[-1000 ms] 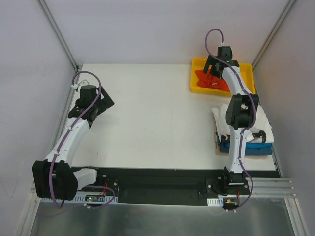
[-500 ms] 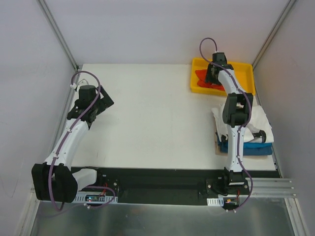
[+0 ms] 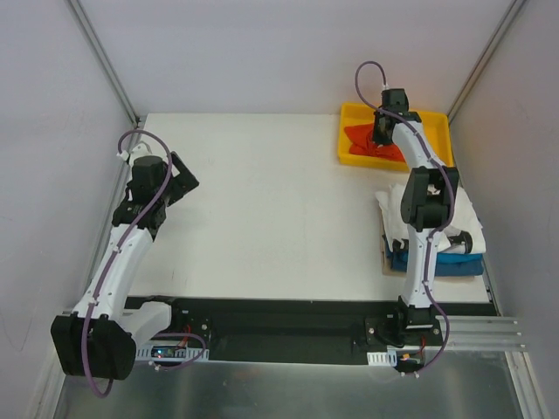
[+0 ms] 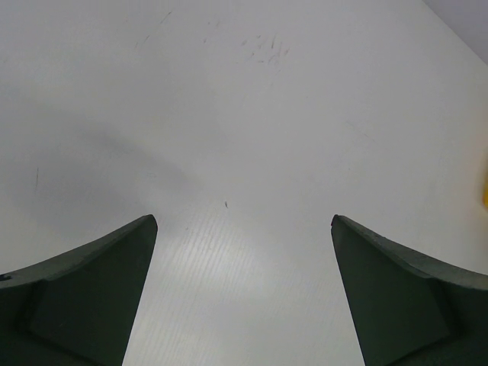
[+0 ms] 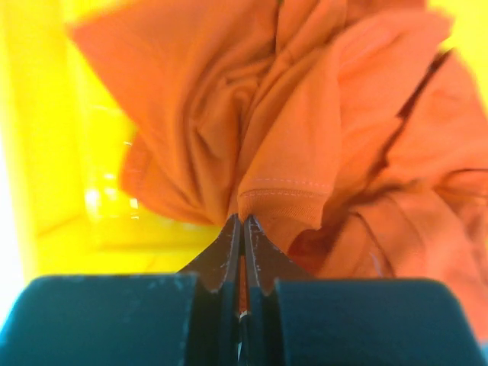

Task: Fold and stack the t-shirts
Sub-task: Grab crumpled tshirt from bin with the right arm, then move the tshirt to the center of the board, then flatten out the tshirt

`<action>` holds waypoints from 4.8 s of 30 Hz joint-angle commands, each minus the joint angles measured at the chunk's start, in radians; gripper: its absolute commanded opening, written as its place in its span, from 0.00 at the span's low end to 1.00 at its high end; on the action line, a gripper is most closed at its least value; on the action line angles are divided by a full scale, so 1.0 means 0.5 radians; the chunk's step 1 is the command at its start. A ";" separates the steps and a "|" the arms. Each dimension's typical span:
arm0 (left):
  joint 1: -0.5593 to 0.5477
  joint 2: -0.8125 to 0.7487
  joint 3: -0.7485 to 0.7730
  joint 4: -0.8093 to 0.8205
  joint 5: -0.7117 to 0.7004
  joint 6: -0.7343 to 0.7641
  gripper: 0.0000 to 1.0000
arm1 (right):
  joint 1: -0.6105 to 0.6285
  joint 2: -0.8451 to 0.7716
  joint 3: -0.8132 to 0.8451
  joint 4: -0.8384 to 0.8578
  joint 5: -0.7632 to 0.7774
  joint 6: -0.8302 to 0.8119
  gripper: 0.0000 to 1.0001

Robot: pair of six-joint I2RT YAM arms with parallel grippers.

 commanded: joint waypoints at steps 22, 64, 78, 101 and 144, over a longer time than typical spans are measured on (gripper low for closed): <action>0.003 -0.551 -0.256 0.010 0.315 -0.119 0.99 | 1.016 -1.749 0.093 0.403 -0.571 0.021 0.01; -0.064 -0.370 -0.498 -0.156 0.996 -0.368 0.99 | 0.949 -0.216 0.167 0.364 -0.158 0.484 0.01; -1.580 0.065 -0.504 -0.046 0.616 -0.690 0.92 | 0.879 -0.941 -0.620 0.213 0.398 0.503 0.97; -1.976 1.308 0.070 0.117 0.625 -0.702 0.36 | 0.596 -2.442 -1.916 0.066 0.794 0.708 0.97; -0.645 0.008 -0.375 -0.493 -0.224 -0.543 0.00 | 1.044 -1.350 -2.088 0.238 0.315 0.463 0.72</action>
